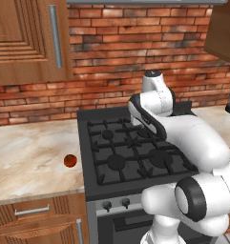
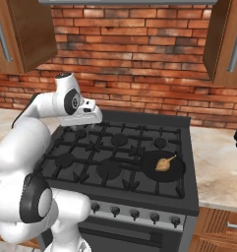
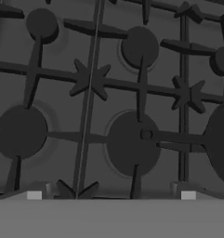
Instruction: Place the pan on the front right burner on the stove. Then place the tomato and the onion in the pan and turn on the front right burner.
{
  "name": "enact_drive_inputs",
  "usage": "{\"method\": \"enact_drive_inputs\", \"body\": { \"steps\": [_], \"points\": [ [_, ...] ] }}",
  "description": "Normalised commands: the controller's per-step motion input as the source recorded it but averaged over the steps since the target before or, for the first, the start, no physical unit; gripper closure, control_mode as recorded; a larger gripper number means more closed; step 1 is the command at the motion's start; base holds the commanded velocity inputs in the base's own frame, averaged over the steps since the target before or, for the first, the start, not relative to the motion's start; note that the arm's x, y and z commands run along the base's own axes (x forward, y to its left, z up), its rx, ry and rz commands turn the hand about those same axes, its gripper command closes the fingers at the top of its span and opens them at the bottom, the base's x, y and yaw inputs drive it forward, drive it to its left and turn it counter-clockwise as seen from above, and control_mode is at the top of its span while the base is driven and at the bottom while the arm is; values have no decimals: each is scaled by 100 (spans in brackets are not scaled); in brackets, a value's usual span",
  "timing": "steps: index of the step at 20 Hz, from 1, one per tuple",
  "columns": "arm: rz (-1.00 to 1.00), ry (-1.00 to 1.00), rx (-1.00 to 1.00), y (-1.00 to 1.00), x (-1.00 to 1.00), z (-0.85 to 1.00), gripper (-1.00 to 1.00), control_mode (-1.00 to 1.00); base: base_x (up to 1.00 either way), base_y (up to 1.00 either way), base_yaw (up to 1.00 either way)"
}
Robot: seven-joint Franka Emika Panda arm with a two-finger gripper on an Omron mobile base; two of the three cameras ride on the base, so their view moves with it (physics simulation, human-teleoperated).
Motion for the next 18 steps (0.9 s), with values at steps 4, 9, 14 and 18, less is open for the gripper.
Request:
{"method": "enact_drive_inputs", "body": {
  "steps": [4, 9, 14, 18],
  "points": [
    [9, 0, 1, 68, -12, 0, -100, -100, 0, 0, 0],
    [8, 0, 2, 66, -3, 0, -100, -100, 0, 0, 0],
    [9, 0, 2, 67, 0, 0, -100, -100, 0, 0, 0],
    [9, 1, 2, 65, 0, 0, -100, -100, 0, 0, 0]
  ]
}}
